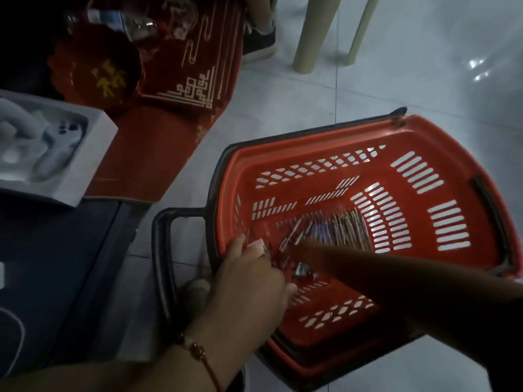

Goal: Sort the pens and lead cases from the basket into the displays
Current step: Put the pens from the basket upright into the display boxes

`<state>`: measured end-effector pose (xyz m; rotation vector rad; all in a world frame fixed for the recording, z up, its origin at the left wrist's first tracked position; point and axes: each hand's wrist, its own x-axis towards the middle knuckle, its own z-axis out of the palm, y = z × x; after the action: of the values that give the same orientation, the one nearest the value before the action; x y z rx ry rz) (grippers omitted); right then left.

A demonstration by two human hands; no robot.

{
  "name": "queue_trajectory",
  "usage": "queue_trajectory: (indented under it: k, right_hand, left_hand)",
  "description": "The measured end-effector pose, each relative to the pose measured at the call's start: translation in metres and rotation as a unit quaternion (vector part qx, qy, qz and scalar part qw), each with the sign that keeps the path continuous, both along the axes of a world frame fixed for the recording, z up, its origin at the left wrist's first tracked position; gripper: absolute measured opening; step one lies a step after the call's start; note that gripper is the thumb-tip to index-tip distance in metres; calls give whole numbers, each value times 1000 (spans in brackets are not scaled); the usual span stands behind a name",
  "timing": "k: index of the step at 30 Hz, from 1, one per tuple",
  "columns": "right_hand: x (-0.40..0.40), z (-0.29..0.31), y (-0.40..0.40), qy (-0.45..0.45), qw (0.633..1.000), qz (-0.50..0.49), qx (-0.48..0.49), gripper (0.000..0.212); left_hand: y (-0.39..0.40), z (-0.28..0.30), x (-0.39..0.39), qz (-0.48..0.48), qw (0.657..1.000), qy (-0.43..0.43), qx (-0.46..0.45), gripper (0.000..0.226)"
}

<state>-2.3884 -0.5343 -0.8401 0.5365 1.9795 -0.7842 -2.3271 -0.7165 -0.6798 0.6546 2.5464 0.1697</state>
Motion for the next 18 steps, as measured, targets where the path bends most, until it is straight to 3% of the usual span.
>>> queue_trajectory:
  k: [3, 4, 11, 15, 18]
  right_hand:
    - [-2, -34, -14, -8, 983, -172, 57, 15]
    - [-4, -46, -19, -7, 979, -186, 87, 18]
    - [-13, -68, -41, -12, 958, -217, 188, 85]
    - [-18, -76, -38, 0, 952, -233, 200, 97]
    - [-21, -80, -37, -2, 954, -197, 226, 93]
  left_hand:
    - [-2, -4, -4, 4, 1000, -7, -7, 53]
    - [-2, -5, -6, 5, 1000, -6, -7, 53]
    - [-2, -12, -9, 33, 998, 17, 42, 47]
    - [3, -8, -14, 35, 999, -3, 38, 49]
    - [4, -8, -16, 37, 999, -12, 37, 49]
